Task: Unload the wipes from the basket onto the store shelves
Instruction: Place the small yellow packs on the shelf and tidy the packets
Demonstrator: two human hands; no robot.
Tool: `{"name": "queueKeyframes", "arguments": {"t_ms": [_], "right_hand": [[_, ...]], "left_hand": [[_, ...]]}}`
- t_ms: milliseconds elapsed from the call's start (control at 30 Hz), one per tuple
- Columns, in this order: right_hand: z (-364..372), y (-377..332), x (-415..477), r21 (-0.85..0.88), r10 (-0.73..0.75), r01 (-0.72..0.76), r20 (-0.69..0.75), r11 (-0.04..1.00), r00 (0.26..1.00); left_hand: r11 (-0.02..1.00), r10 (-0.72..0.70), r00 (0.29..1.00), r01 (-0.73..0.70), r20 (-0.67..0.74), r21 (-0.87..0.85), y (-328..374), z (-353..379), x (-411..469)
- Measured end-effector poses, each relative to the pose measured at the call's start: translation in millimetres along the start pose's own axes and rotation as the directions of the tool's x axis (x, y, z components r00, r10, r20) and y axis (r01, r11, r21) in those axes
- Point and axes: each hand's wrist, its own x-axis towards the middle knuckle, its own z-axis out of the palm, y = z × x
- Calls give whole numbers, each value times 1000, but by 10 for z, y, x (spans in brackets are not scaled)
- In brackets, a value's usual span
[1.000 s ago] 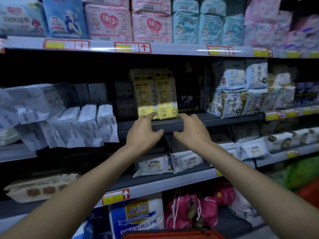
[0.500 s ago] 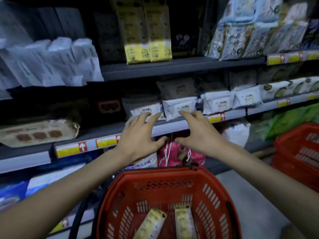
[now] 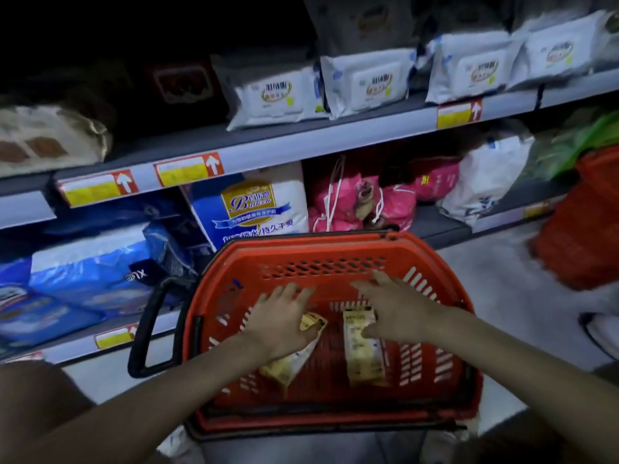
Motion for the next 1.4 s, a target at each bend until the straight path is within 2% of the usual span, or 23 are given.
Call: {"name": "queueKeyframes", "arguments": {"t_ms": [233,367,500,700,1067,1167,1300,1400], "right_hand": [[388,123,191,-186,-25,54,152,981,988],[533,171,221,-265,-31,76,169,961,985],[617,157,238,-303,-43,101,193,947,980],[723,184,229,-322,-121,163,146,933,982],[777,232,239,-351,-114,168,168,921,979],[787,214,249,-369,-104,169,190,914,976],[779,190,240,-349,-117,185,208,919,971],[782,185,243,-355,-118,190,215,915,969]], "left_hand": [[994,-95,959,106,267,-27,-160,862,408],[986,-153,911,169,383,-8,-332,1259,622],[966,-226,897,257,381,-32,-421,1605,761],[915,-299,875,376,381,-146,-460,1807,972],[799,-370,784,542,498,-261,-565,1831,1243],[766,-334,733,577,593,-281,-495,1814,1193],[777,-326,717,574,615,-257,-405,1731,1154],[826,-335,733,531,592,-189,-397,1701,1187]]}}
